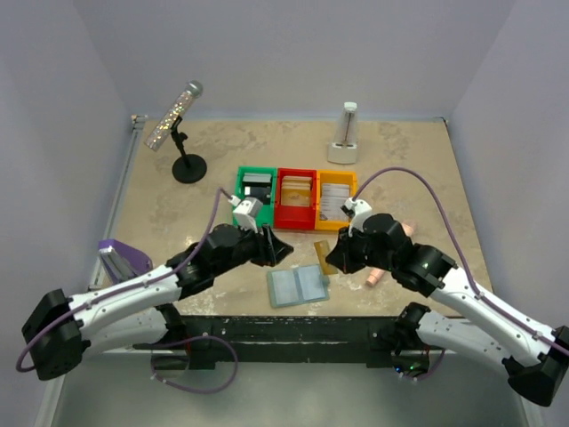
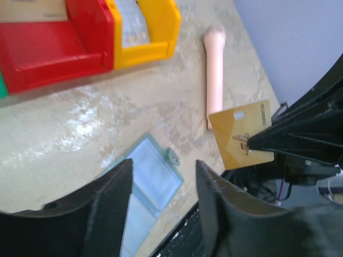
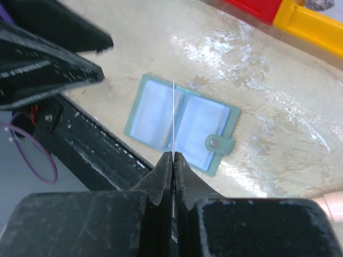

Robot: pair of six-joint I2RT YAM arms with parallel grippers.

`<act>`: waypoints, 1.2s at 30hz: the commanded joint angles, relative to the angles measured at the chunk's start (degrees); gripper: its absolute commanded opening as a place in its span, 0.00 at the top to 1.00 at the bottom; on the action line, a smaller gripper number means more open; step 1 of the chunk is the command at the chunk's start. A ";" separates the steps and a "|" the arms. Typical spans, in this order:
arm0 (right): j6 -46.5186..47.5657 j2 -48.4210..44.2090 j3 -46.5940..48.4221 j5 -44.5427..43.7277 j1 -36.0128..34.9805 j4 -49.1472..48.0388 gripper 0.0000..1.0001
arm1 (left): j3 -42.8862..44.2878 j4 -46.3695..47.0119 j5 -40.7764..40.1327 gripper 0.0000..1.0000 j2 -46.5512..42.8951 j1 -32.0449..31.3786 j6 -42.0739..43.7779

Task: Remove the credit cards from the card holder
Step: Remove the credit card from the card holder, then place the credit card in the storage box.

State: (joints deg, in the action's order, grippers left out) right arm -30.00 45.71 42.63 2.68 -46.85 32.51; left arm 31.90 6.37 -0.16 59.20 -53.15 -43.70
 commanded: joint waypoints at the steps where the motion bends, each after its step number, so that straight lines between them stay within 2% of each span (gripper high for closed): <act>1: 10.92 0.34 3.42 9.68 0.18 2.82 1.00 | -7.45 6.71 -8.19 0.37 -9.87 1.72 1.16; 6: 18.29 3.85 9.56 25.08 0.09 9.75 1.00 | -5.71 10.32 17.79 0.34 -11.66 7.09 5.20; 9: 20.15 5.17 10.98 30.79 0.09 11.96 1.00 | -4.92 15.15 27.73 0.34 -10.07 7.09 5.82; 14: 19.54 4.30 10.89 34.32 0.00 10.12 1.00 | -2.55 21.65 41.01 0.34 -3.67 6.83 3.90; 19: 19.10 6.22 11.86 35.20 -0.61 9.24 1.00 | -2.46 26.06 42.88 0.34 -1.02 5.42 1.95; 25: 19.45 7.28 12.83 35.20 -1.05 9.24 1.00 | 0.44 21.93 44.37 0.40 1.44 2.79 4.42; 36: 19.80 8.43 13.35 35.03 -0.96 9.32 1.00 | 0.00 22.37 47.71 0.69 3.64 1.99 3.89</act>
State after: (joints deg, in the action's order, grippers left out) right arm -11.27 54.13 53.15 36.18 -47.62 42.70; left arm 30.30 26.87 44.86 62.48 -50.78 -40.84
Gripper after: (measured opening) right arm 0.011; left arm 0.356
